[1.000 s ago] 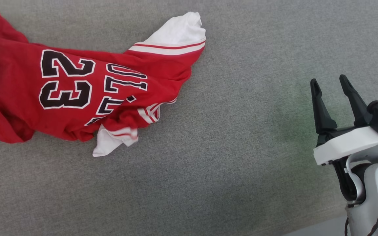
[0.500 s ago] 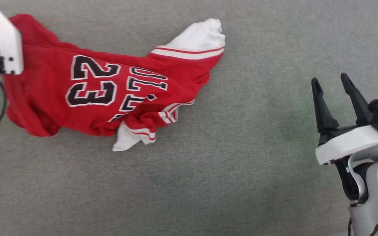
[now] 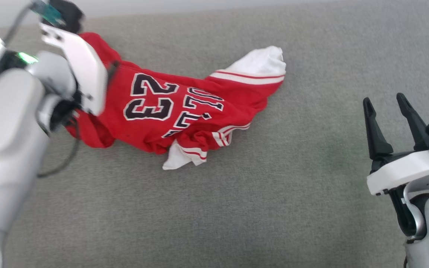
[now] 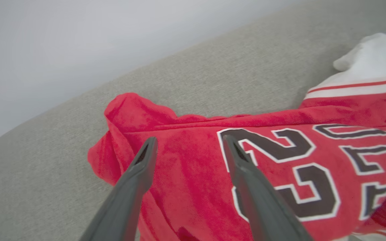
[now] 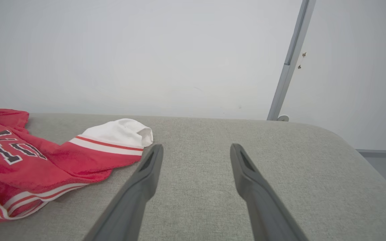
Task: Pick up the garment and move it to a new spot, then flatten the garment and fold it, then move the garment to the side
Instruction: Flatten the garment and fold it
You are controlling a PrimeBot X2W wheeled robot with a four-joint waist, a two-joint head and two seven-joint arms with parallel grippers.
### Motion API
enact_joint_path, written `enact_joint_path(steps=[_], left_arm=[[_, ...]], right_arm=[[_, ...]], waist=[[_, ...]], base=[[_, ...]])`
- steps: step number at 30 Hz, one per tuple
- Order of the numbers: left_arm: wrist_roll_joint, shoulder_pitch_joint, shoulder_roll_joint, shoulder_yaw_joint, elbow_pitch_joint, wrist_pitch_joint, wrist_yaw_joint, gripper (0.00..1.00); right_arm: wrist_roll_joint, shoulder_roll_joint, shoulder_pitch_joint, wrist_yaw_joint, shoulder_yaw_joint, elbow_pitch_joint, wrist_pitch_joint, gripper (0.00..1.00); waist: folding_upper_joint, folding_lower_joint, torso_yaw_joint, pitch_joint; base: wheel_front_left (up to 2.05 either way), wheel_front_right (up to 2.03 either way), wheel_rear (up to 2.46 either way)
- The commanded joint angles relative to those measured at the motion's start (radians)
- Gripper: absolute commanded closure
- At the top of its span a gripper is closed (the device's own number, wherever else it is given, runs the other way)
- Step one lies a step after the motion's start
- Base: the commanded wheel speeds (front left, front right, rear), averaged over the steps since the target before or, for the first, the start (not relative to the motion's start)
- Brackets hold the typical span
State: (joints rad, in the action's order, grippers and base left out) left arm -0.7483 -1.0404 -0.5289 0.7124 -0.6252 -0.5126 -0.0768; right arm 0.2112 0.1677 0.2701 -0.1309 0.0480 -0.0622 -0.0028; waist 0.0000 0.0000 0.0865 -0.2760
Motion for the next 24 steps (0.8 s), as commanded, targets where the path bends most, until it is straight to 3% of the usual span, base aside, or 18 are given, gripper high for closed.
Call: enact_joint_path(steps=[1, 8, 16, 24], left_arm=[[-0.009, 0.039, -0.001, 0.006, 0.048, -0.013, 0.011, 0.0], [-0.072, 0.188, -0.039, 0.002, 0.287, -0.091, 0.081, 0.0], [-0.113, 0.409, -0.109, 0.02, 0.594, -0.144, 0.201, 0.0], [-0.091, 0.503, -0.143, 0.032, 0.689, -0.1, 0.233, 0.0]], right_arm=[[-0.002, 0.001, -0.017, 0.0, 0.005, 0.01, 0.004, 0.0], [-0.008, -0.005, -0.033, 0.0, 0.003, 0.019, 0.019, 0.0], [-0.015, -0.014, -0.062, 0.0, 0.01, 0.048, 0.028, 0.0], [-0.018, -0.026, -0.072, 0.0, 0.016, 0.071, 0.032, 0.0]], waist=[[0.0, 0.0, -0.021, 0.023], [0.0, 0.0, -0.027, 0.057], [0.0, 0.0, -0.006, 0.071], [0.0, 0.0, 0.025, 0.034]], base=[[0.0, 0.0, 0.0], [0.0, 0.0, 0.0], [0.0, 0.0, 0.0], [0.0, 0.0, 0.0]])
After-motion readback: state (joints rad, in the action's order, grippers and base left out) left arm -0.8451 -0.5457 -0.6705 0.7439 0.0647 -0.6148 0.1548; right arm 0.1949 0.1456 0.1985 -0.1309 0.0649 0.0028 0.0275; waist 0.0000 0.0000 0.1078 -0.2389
